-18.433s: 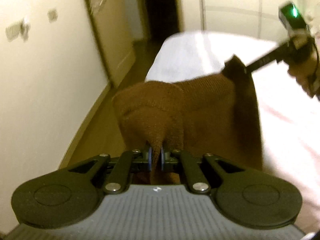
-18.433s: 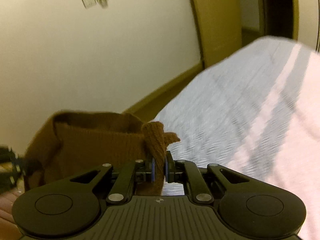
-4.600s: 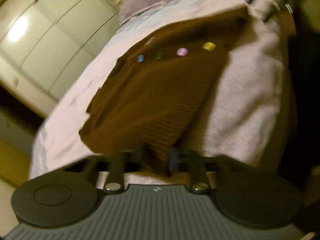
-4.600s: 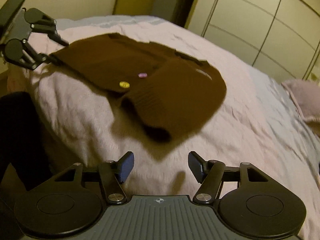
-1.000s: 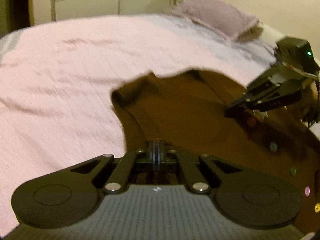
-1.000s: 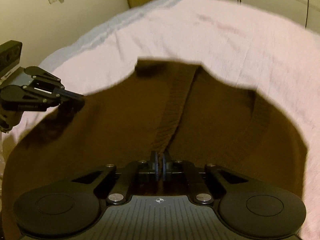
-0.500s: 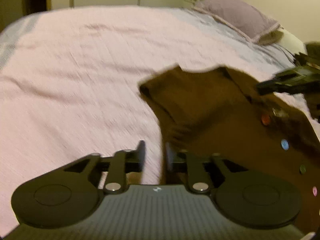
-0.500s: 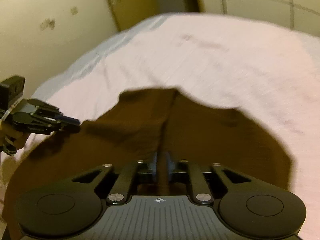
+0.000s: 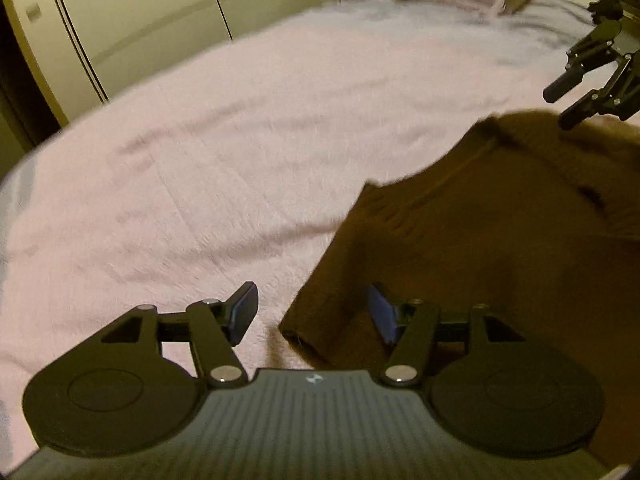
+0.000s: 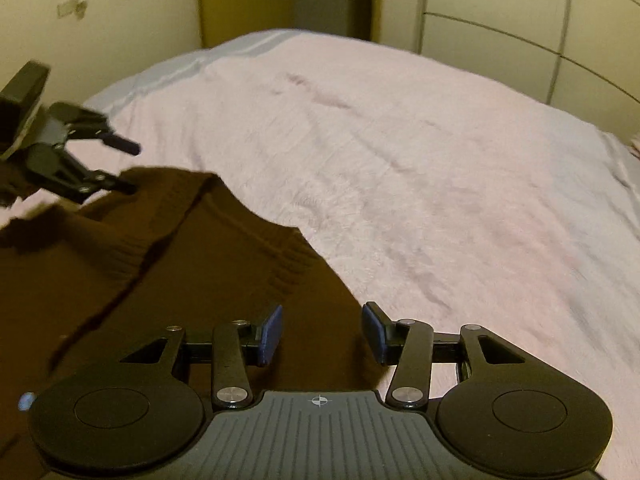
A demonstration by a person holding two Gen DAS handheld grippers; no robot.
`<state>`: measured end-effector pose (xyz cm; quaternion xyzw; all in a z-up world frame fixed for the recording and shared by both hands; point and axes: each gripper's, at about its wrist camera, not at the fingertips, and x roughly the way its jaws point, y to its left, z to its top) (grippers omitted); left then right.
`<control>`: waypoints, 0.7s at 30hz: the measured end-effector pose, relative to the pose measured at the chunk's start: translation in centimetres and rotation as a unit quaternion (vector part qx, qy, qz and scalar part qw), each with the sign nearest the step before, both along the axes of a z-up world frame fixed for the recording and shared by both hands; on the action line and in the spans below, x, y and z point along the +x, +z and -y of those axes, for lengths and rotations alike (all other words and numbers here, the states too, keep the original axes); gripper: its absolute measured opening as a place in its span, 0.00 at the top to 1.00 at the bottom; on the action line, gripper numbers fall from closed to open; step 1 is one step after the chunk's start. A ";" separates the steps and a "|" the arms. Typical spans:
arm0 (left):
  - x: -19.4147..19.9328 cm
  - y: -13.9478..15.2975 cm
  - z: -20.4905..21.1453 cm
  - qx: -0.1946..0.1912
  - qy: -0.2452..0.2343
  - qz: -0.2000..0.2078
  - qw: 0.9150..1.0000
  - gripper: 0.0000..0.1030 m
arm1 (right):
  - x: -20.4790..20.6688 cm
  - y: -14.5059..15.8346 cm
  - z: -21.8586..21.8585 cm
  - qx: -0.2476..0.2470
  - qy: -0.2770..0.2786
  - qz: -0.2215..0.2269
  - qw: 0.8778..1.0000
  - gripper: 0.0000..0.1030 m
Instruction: Fold clothes
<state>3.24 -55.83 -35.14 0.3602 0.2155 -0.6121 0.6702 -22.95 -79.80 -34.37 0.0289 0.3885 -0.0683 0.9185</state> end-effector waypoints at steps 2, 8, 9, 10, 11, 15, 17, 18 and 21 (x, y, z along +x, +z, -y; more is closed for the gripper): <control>1.0 -0.9 0.7 0.009 -0.001 -0.035 0.999 0.65 | 0.9 -1.1 1.5 0.017 0.002 -0.007 1.000 0.54; 2.3 -0.2 0.8 -0.020 -0.002 -0.052 0.998 0.92 | 0.6 -2.4 7.2 0.139 -0.026 0.020 0.990 0.53; 2.7 0.0 0.9 -0.031 0.004 -0.054 0.998 0.92 | 0.4 -2.8 8.2 0.164 -0.037 0.031 0.985 0.52; 3.1 0.2 1.0 -0.040 0.009 -0.057 0.998 0.92 | 0.1 -3.1 9.1 0.190 -0.048 0.041 0.980 0.52; 3.4 0.2 1.3 -0.043 0.014 -0.062 0.997 0.92 | 0.1 -3.6 9.6 0.206 -0.053 0.040 0.976 0.52; 3.4 -0.2 1.9 -0.056 0.019 -0.046 0.997 0.93 | 1.0 -4.4 8.8 0.213 -0.016 0.022 0.977 0.95; 3.5 -0.3 2.2 -0.067 0.029 -0.034 0.997 1.00 | 1.1 -4.0 8.4 0.210 -0.003 0.027 0.977 0.97; 3.9 -0.2 2.2 -0.073 0.043 -0.032 0.996 1.00 | 1.1 -3.5 8.4 0.199 -0.003 0.039 0.979 0.98; 5.2 -0.2 2.3 -0.079 0.068 -0.045 0.994 1.00 | 1.3 -2.4 8.6 0.163 -0.031 0.079 0.983 1.00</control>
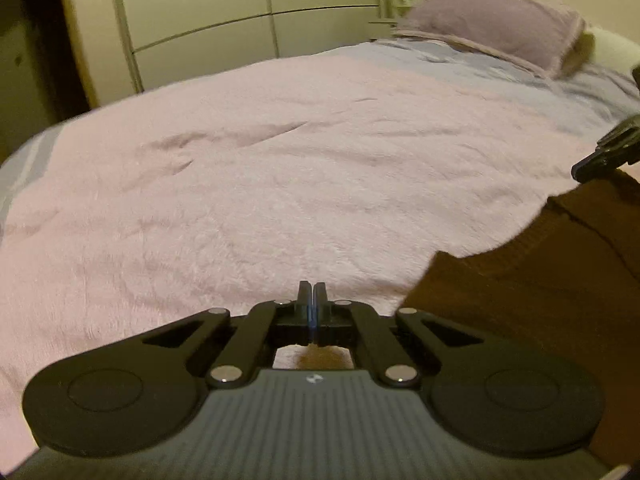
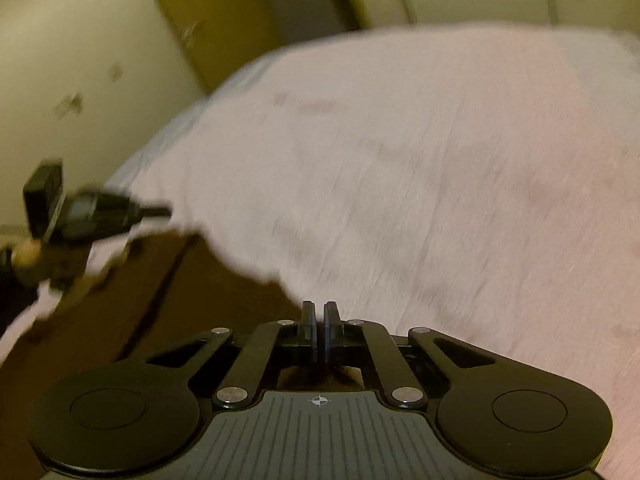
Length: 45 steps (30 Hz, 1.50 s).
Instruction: Fold clothes
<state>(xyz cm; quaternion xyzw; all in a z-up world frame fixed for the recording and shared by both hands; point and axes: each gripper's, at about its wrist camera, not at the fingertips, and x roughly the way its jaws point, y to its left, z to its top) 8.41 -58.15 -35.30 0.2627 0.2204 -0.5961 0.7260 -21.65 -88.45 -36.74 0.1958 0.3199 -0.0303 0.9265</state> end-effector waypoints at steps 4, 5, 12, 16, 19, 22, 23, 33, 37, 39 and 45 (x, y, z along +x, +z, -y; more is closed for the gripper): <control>0.0 0.0 -0.9 0.010 0.001 -0.004 1.000 1.00 | 0.6 -0.2 -0.9 -0.036 -0.003 -0.028 0.999 1.00; -0.2 0.1 -1.3 0.010 0.002 -0.002 1.000 1.00 | 0.4 -0.2 -1.2 -0.044 -0.006 -0.034 0.998 1.00; -4.2 2.4 -6.0 0.001 -0.022 -0.013 1.000 0.79 | -6.0 3.2 -5.0 -0.074 -0.062 -0.035 0.995 0.49; -9.1 4.2 -9.6 -0.006 -0.061 -0.014 0.998 0.71 | -13.8 7.0 -9.5 -0.025 -0.097 0.034 0.994 0.38; -13.5 5.6 -12.7 -0.014 -0.103 -0.019 0.994 0.65 | -18.6 8.9 -13.6 0.029 -0.112 0.068 0.991 0.38; -18.2 6.6 -15.5 -0.014 -0.153 -0.015 0.988 0.62 | -24.7 10.2 -17.9 0.071 -0.123 0.108 0.984 0.37; -19.8 6.9 -16.3 -0.014 -0.170 -0.013 0.985 0.61 | -26.6 10.3 -19.2 0.084 -0.131 0.113 0.981 0.34; -33.6 6.2 -23.1 0.002 -0.307 0.013 0.951 0.55 | -38.2 4.4 -28.3 0.144 -0.224 0.018 0.964 0.30; -36.9 5.0 -24.1 0.010 -0.328 0.006 0.945 0.55 | -39.7 2.2 -30.2 0.126 -0.271 0.020 0.954 0.30; -38.0 4.6 -24.5 0.010 -0.338 -0.010 0.941 0.55 | -39.7 1.5 -31.0 0.104 -0.285 0.018 0.953 0.30; -39.6 0.6 -24.5 0.063 -0.335 0.024 0.940 0.55 | -40.9 0.5 -32.2 0.081 -0.306 0.015 0.948 0.30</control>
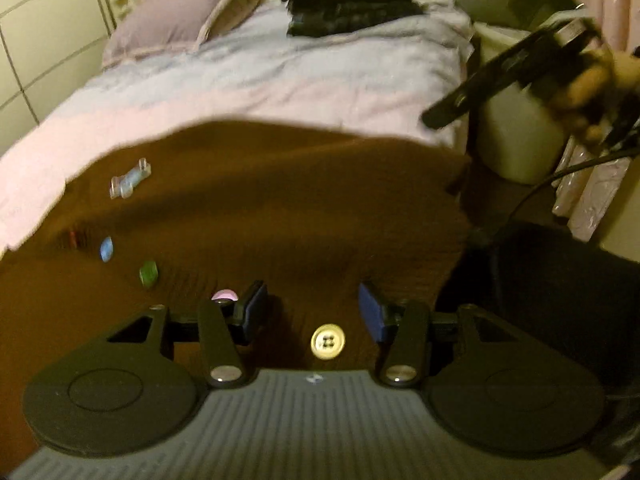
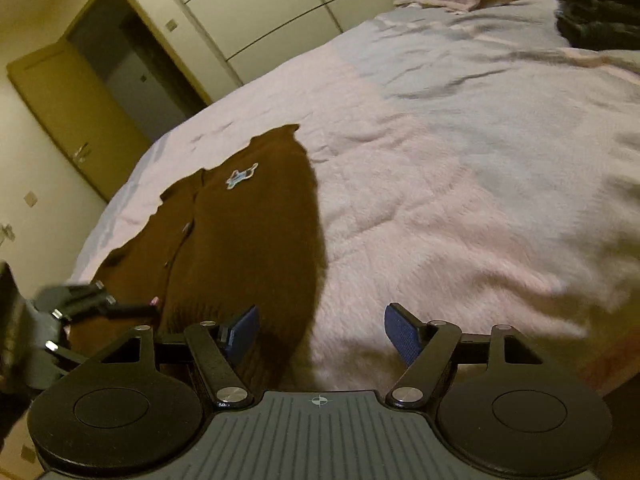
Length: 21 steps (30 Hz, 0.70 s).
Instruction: Fold clothes
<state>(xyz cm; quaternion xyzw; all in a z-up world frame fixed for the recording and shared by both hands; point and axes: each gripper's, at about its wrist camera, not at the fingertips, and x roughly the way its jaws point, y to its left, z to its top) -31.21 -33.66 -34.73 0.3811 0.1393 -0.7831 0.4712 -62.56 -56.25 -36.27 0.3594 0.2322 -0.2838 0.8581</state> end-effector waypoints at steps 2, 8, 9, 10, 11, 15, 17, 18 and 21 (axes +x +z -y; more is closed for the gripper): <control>0.3 -0.5 0.0 0.000 0.006 -0.007 1.000 0.55 | -1.3 0.1 -0.5 -0.001 -0.014 -0.007 1.000 0.30; -0.2 -1.0 -0.1 -0.001 0.010 0.011 1.000 0.53 | -3.7 -0.1 -2.1 -0.002 -0.031 -0.032 0.999 0.30; -0.3 -1.0 -0.2 -0.001 0.010 0.014 1.000 0.53 | -3.8 -0.2 -2.4 -0.004 -0.030 -0.039 0.999 0.30; -0.2 -1.0 -0.1 0.001 0.010 0.013 1.000 0.53 | -3.8 -0.4 -2.8 -0.009 -0.027 -0.048 0.998 0.30; -0.2 -1.1 -0.1 0.002 0.011 0.012 1.000 0.53 | -3.8 -0.5 -3.2 -0.015 -0.027 -0.056 0.998 0.30; 0.1 -1.3 -0.3 0.002 0.015 0.020 1.000 0.53 | -5.0 -1.0 -4.0 -0.029 -0.049 -0.065 0.996 0.30; 0.0 -1.3 -0.5 -0.001 0.019 0.034 0.999 0.55 | -5.7 -1.2 -4.4 -0.037 -0.046 -0.067 0.996 0.30; 0.1 -1.3 -0.4 0.000 0.020 0.032 0.999 0.55 | -6.1 -1.2 -4.7 -0.035 -0.036 -0.062 0.997 0.30; 0.1 -1.1 -0.4 0.001 0.024 0.028 0.999 0.55 | -7.5 -1.0 -5.3 -0.047 -0.055 -0.069 0.995 0.30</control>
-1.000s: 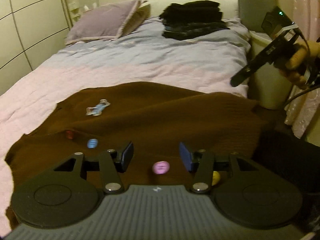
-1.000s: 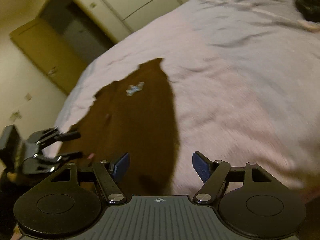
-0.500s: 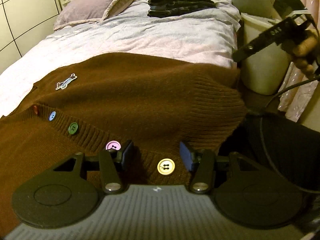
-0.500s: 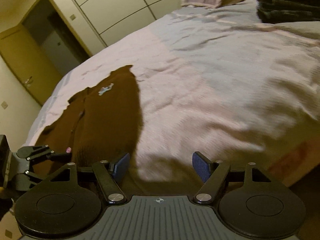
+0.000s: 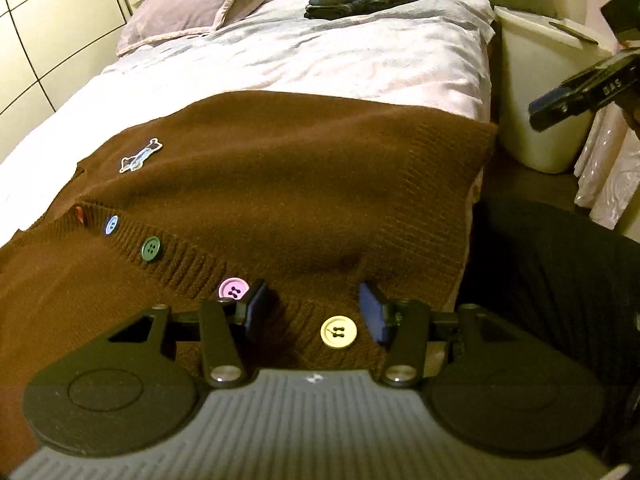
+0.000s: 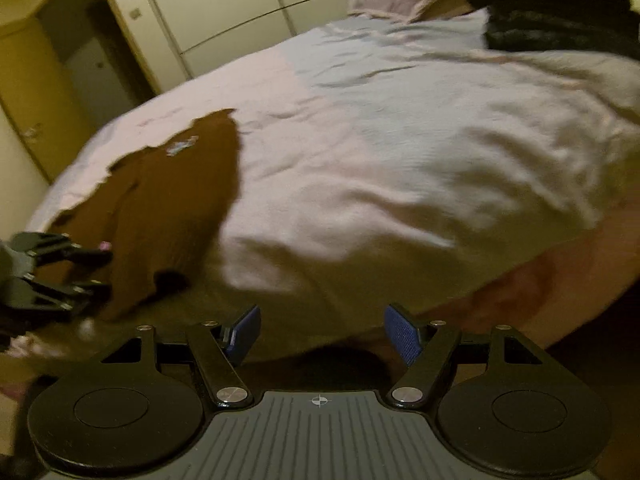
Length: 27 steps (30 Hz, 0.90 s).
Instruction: Fold clothes
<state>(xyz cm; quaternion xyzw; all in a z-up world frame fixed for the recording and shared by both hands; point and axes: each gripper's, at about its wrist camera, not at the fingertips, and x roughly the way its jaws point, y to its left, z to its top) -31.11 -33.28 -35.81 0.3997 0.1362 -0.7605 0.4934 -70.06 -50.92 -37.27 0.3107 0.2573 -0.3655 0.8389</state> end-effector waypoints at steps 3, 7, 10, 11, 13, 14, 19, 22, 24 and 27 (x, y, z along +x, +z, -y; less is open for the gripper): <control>-0.1 0.5 -0.2 -0.005 0.003 -0.006 1.000 0.59 | -0.6 0.2 -0.1 0.004 -0.008 0.036 0.999 0.30; -1.3 2.1 -2.3 -0.042 -0.028 -0.010 0.999 0.59 | 0.7 0.4 -0.4 0.004 0.026 0.096 0.995 0.30; -3.2 2.7 -4.2 -0.075 -0.069 0.008 0.995 0.58 | 2.3 -0.4 0.0 0.029 0.064 0.147 0.987 0.30; -3.8 2.5 -4.5 -0.082 -0.082 0.018 0.993 0.57 | 2.9 -0.8 0.2 0.039 0.070 0.162 0.984 0.30; -5.2 2.0 -4.9 -0.097 -0.106 0.040 0.989 0.56 | 4.0 -1.6 0.5 0.061 0.075 0.187 0.978 0.30; -5.9 1.6 -5.0 -0.103 -0.118 0.050 0.986 0.56 | 4.4 -2.1 0.7 0.074 0.072 0.201 0.974 0.30; -9.4 -1.1 -4.5 -0.133 -0.173 0.144 0.965 0.56 | 5.9 -3.9 2.1 0.123 0.053 0.256 0.957 0.31; -10.0 -2.1 -3.5 -0.129 -0.171 0.186 0.959 0.71 | 6.8 -3.6 1.6 0.107 0.088 0.238 0.961 0.31; -8.9 -0.6 -2.7 -0.107 -0.147 0.122 0.976 0.79 | 6.7 -3.2 0.9 0.085 0.104 0.212 0.968 0.31; -6.9 1.7 -1.8 -0.081 -0.107 0.032 0.990 0.84 | 6.6 -3.0 0.0 0.049 0.107 0.178 0.977 0.31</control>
